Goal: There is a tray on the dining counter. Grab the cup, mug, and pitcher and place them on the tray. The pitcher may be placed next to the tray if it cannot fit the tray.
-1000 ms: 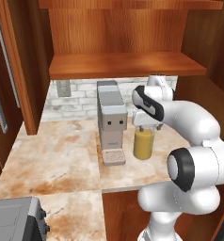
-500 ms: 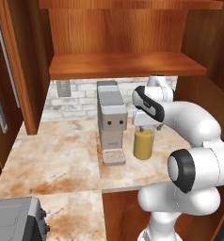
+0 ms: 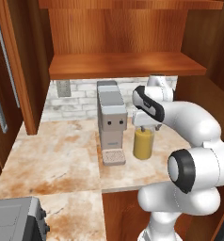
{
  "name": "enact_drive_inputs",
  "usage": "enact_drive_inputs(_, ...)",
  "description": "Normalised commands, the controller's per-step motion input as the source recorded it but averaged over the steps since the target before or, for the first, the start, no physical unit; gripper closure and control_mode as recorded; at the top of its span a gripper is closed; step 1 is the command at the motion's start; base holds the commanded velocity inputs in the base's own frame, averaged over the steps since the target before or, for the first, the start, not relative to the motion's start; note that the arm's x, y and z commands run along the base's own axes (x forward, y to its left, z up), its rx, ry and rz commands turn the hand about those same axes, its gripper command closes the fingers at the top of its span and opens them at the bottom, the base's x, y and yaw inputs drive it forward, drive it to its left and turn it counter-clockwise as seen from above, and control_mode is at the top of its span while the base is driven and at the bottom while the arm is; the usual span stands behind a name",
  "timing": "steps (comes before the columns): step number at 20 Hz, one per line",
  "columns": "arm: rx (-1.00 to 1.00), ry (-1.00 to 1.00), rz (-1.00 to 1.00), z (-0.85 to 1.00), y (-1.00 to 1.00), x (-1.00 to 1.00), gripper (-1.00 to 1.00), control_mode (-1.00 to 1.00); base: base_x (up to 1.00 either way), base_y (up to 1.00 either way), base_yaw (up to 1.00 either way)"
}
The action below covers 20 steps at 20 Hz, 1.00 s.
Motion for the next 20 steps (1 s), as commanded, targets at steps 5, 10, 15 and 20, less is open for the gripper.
enact_drive_inputs(5,0.00,0.00,0.00,0.00,0.00,0.00,1.00,-1.00,0.00,0.00,0.00)
enact_drive_inputs(10,0.00,0.00,0.00,0.00,0.00,0.00,1.00,-1.00,0.00,0.00,0.00)
enact_drive_inputs(15,0.00,0.00,0.00,0.00,0.00,0.00,1.00,-1.00,0.00,0.00,0.00)
enact_drive_inputs(20,0.00,0.00,0.00,0.09,0.00,-0.03,1.00,-1.00,0.00,0.00,0.00)
